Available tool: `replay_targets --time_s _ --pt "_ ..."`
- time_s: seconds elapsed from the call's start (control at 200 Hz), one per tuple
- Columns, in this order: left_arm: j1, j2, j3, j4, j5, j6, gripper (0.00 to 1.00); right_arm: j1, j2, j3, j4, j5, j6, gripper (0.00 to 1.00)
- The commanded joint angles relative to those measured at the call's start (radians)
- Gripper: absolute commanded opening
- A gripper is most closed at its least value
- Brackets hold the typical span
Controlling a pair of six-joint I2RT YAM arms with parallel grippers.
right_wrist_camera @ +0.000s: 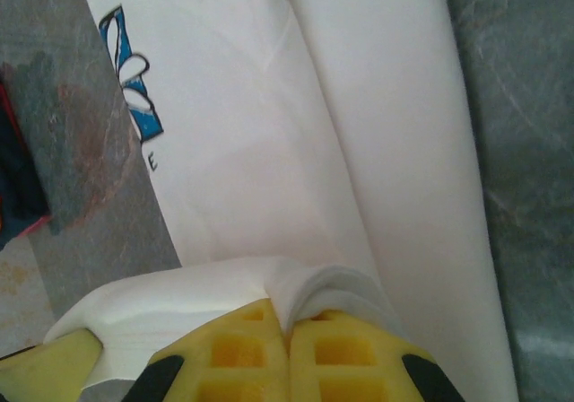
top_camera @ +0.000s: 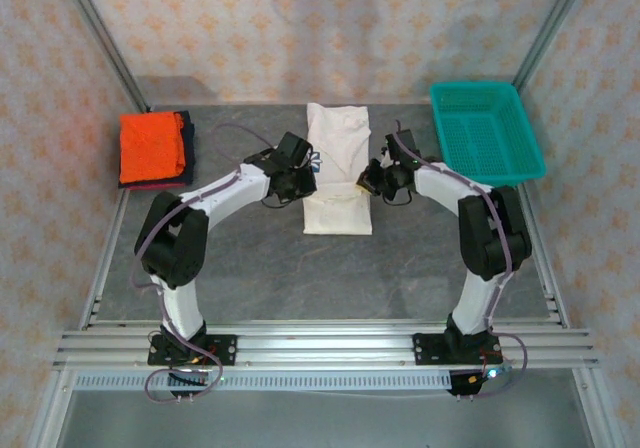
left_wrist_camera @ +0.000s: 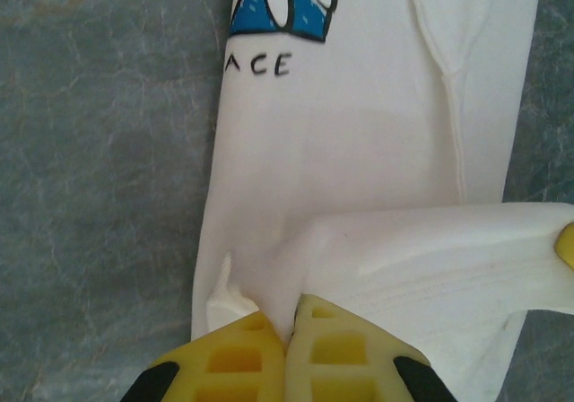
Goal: Fold and stack the t-shirts
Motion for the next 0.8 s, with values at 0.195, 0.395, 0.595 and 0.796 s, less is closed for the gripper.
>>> replay_targets --time_s 0.195,0.395,0.595,0.796 --pt "0.035 0.074 0.106 -0.06 -0.016 0.04 0.0 -0.039 0.076 0.092 0.036 0.001 -0.017 0.0" --pt "0.049 0.131 0.167 -0.072 -0.005 0.051 0.0 -0.057 0.109 0.114 0.037 0.0 -0.02 0.0" --pt "0.063 0.17 0.19 -0.082 -0.001 0.056 0.0 -0.061 0.155 0.143 0.038 -0.006 -0.022 0.0" --pt "0.073 0.189 0.208 -0.085 0.0 0.056 0.0 -0.063 0.191 0.174 0.033 -0.001 -0.027 0.0"
